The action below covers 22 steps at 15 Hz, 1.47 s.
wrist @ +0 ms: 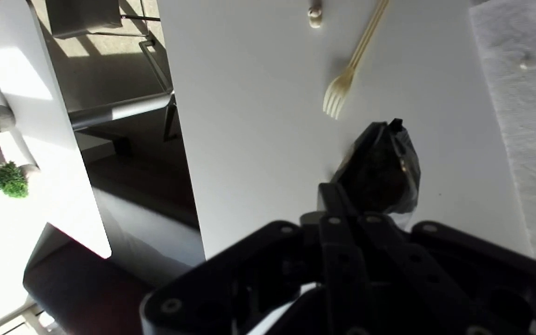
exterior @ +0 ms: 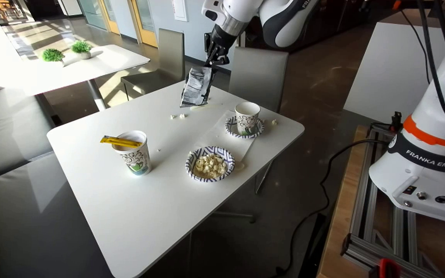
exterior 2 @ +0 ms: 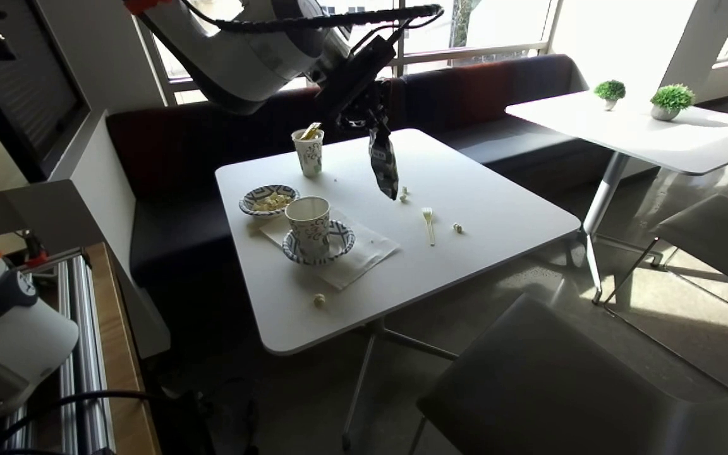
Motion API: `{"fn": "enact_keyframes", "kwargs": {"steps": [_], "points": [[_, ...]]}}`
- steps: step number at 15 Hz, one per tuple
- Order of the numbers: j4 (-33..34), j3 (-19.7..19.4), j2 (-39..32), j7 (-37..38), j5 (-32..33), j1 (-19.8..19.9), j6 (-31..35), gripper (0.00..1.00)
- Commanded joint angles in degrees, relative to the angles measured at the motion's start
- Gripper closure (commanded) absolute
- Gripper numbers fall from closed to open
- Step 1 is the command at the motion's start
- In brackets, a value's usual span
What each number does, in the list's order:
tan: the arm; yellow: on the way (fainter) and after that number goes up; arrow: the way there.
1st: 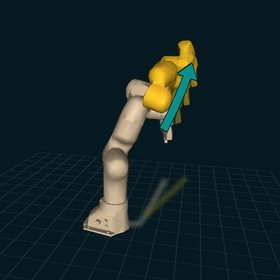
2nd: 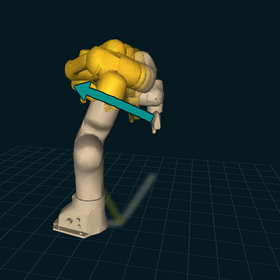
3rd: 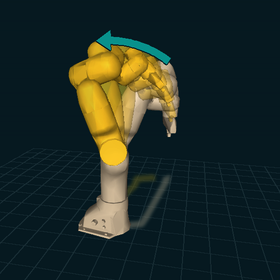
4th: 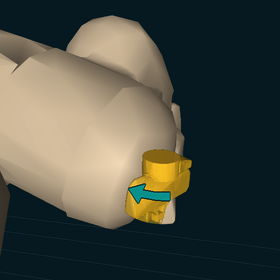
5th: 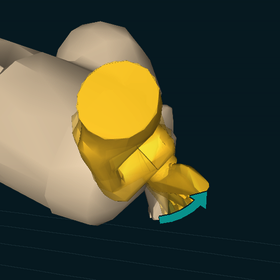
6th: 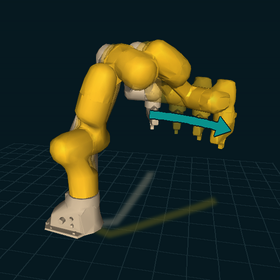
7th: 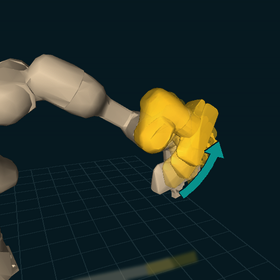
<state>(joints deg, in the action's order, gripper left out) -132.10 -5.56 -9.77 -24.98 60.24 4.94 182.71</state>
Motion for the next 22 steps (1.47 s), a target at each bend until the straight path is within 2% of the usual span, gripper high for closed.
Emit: {"fn": "enact_keyframes", "kwargs": {"steps": [1,4,8,9,11,14,17,19,22], "points": [[8.92,-7.13,-7.64,12.36,12.05,-7.19,4.39,1.00],[14.60,-11.01,-13.09,18.98,14.62,-12.59,5.62,1.00],[19.54,-15.49,-21.54,25.37,14.31,-18.60,8.28,1.00],[15.74,-12.49,-16.24,21.32,12.69,-15.93,5.24,0.99],[17.60,-13.74,-19.69,23.10,12.69,-17.67,6.50,0.99],[18.70,-14.26,-20.96,23.58,12.69,-17.89,7.09,0.99],[17.46,-10.50,-22.76,22.94,12.16,-15.91,8.77,1.00],[15.20,-6.34,-23.36,22.15,12.39,-13.74,9.26,1.00],[13.79,-2.29,-24.69,21.43,12.97,-11.76,7.91,1.00]]}}
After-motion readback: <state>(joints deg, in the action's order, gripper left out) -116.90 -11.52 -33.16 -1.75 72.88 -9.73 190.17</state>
